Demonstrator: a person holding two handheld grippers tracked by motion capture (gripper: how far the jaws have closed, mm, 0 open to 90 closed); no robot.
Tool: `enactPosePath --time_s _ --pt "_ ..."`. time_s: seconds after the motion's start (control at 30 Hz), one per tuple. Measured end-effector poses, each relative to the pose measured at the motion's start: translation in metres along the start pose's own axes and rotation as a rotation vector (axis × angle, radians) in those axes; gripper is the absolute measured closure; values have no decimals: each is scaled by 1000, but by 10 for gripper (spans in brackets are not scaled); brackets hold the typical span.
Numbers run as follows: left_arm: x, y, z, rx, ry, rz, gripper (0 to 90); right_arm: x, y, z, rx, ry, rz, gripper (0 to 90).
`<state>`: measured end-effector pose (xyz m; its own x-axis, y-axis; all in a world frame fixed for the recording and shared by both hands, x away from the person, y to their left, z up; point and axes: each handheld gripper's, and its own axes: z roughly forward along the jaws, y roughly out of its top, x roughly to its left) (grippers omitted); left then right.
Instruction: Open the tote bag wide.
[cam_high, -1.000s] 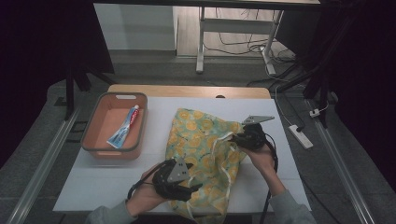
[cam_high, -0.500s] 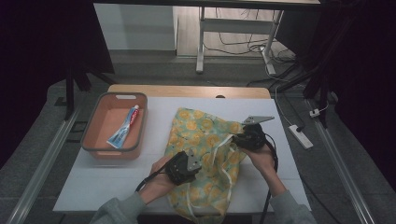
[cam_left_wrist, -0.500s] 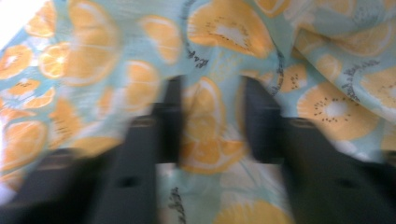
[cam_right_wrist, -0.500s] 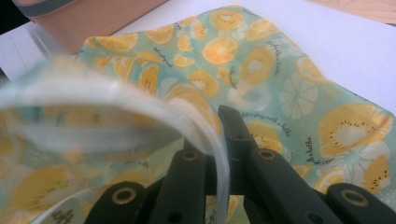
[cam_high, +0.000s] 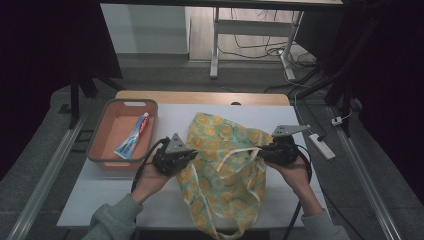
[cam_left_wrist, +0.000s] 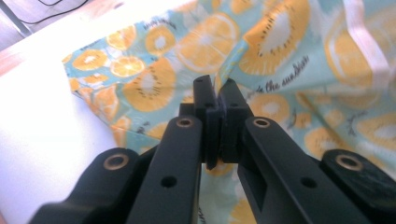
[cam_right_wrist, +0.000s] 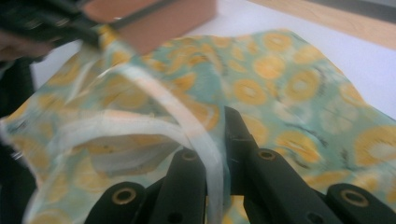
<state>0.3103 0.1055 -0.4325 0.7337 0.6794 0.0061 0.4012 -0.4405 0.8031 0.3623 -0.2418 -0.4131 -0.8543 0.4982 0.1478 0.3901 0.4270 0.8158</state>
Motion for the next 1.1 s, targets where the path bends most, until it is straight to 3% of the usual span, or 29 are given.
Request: enactPosePath --time_s 0.07,0.17,0.33,0.53,0.67,0.7,0.73,0.77,0.8,0.83,0.87,0.97,1.1 --pt "8 2 1 -3 10 -24 879 11 4 2 33 -5 -58 871" --pt "17 3 11 23 47 -38 879 12 3 8 71 -7 -71 871" --pt "28 3 37 83 78 -47 879 0 -8 23 130 25 -26 871" --pt "38 1 67 132 34 -88 878 -18 -23 30 180 -3 2 873" --pt "38 0 74 148 23 -94 878 -29 -34 32 193 3 38 869" --pt "38 0 74 153 31 -94 878 -29 -36 35 201 6 40 832" --pt "39 0 74 154 31 -96 878 -27 -36 38 231 1 29 645" --pt "40 -1 74 153 27 -104 878 -27 -36 38 231 1 29 645" --pt "41 -1 72 148 19 -113 878 -24 -34 37 238 19 22 554" --pt "42 -1 71 143 16 -119 878 -13 -25 28 217 33 -22 413" --pt "43 -1 70 143 16 -118 878 -13 -25 28 217 33 -22 413" --pt "43 -1 68 136 14 -120 878 14 -3 5 135 57 -125 281" --pt "39 0 67 136 10 -110 878 46 21 -9 49 42 -194 227"
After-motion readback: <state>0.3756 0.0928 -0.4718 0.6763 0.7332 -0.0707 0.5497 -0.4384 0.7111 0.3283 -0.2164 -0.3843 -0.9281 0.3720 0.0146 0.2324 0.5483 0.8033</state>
